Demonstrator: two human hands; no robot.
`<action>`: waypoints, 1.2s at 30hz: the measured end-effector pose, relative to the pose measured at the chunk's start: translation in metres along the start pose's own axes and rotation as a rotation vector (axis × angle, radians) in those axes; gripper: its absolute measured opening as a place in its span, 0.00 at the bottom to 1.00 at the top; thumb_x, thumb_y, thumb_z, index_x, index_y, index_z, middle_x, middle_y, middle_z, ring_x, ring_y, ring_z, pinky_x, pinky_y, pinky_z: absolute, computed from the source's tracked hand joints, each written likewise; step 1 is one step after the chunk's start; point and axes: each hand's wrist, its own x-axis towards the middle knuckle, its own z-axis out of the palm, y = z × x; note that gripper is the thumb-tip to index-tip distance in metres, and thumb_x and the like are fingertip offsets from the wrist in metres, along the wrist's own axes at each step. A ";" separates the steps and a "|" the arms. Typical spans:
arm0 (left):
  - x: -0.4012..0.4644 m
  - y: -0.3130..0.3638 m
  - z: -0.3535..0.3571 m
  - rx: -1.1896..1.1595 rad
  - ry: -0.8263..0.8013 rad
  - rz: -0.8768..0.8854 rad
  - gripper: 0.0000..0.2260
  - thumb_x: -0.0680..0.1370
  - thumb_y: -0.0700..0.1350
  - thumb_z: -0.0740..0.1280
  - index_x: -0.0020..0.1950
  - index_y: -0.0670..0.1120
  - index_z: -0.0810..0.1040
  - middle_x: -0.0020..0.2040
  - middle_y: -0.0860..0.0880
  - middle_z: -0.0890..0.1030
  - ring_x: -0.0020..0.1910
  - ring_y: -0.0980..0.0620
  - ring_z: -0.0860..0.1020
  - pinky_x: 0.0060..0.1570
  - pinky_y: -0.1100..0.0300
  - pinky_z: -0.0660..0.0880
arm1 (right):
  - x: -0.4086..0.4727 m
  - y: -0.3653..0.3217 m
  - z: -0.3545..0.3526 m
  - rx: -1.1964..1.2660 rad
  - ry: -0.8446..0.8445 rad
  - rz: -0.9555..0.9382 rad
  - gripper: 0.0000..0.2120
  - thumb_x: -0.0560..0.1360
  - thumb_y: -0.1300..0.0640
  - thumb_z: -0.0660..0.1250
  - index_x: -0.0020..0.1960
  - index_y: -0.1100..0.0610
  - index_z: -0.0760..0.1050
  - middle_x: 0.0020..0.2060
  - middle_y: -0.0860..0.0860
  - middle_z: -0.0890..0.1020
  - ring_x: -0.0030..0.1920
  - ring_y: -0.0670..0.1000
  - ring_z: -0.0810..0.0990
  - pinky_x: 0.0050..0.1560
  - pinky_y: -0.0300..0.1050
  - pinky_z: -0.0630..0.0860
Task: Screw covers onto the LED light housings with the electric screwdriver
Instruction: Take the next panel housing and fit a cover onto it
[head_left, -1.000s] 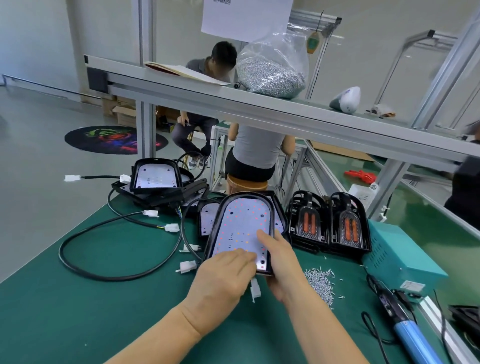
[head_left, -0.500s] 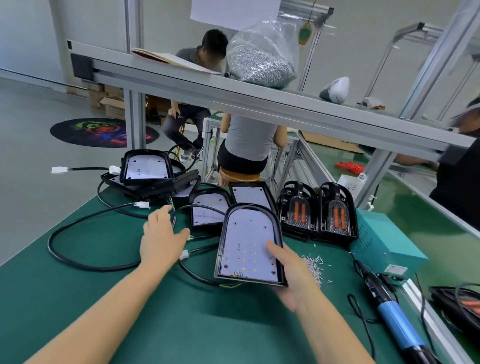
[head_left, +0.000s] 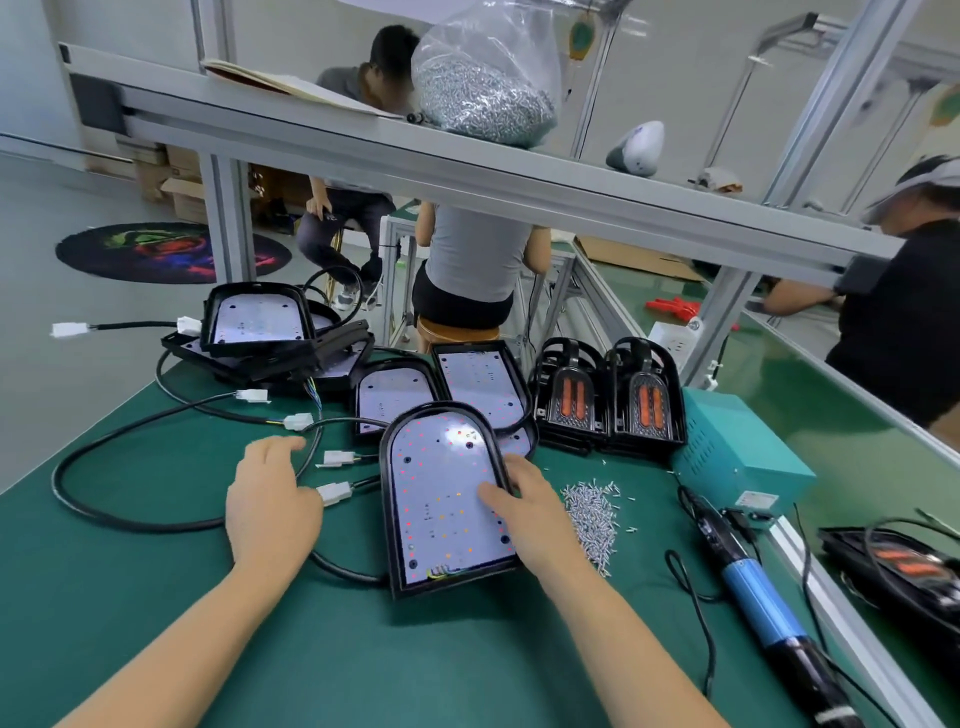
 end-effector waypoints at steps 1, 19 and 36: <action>-0.004 -0.003 -0.002 0.055 -0.003 -0.002 0.24 0.68 0.28 0.62 0.63 0.40 0.75 0.63 0.41 0.72 0.58 0.39 0.71 0.54 0.48 0.68 | 0.001 0.000 -0.001 0.011 -0.035 0.000 0.11 0.79 0.57 0.63 0.59 0.61 0.77 0.58 0.54 0.77 0.55 0.55 0.76 0.56 0.46 0.74; -0.031 0.033 0.005 -0.468 -0.466 -0.049 0.15 0.79 0.45 0.64 0.66 0.48 0.73 0.59 0.52 0.75 0.57 0.51 0.73 0.51 0.62 0.69 | 0.014 0.004 -0.016 -0.073 -0.546 0.074 0.07 0.77 0.55 0.69 0.47 0.59 0.79 0.36 0.48 0.77 0.36 0.47 0.73 0.40 0.40 0.69; -0.040 0.032 0.014 -0.470 -0.357 -0.090 0.13 0.75 0.36 0.68 0.58 0.47 0.79 0.41 0.54 0.79 0.37 0.55 0.76 0.37 0.66 0.70 | 0.018 0.012 -0.034 -0.183 -0.055 -0.077 0.11 0.79 0.49 0.65 0.55 0.53 0.82 0.45 0.46 0.82 0.44 0.45 0.78 0.45 0.37 0.71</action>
